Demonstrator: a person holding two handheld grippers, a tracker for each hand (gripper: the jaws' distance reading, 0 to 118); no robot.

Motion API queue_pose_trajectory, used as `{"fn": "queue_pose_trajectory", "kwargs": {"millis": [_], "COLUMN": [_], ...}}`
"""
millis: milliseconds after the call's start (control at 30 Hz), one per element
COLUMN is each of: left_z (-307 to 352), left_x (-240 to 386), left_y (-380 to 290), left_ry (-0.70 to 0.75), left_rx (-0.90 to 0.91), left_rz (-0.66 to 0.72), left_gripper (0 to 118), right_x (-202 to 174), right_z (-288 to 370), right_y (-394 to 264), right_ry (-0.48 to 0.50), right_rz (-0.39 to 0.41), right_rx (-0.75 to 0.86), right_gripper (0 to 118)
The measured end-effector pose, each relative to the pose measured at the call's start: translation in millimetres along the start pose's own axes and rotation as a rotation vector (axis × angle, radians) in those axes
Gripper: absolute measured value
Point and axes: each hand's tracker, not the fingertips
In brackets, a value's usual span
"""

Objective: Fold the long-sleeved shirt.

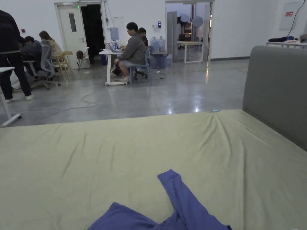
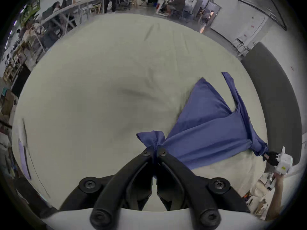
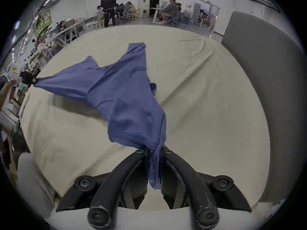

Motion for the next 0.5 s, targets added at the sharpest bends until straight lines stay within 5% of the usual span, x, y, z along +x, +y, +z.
{"fn": "queue_pose_trajectory", "kwargs": {"millis": [233, 500], "left_z": [13.0, -17.6], "left_x": [-38.1, -51.8], "left_y": [-82.8, -136.8], "left_ry": [-0.025, -0.034], "left_rx": [-0.042, -0.110], "left_rz": [-0.017, 0.070], "left_gripper": [0, 0], "right_x": [-21.0, -30.7], "right_z": [32.8, -25.5], "right_y": [-72.8, -106.0], "right_ry": [0.010, 0.039], "right_rz": [0.013, -0.036], "right_rx": [-0.043, -0.185], "right_gripper": [8, 10]}}
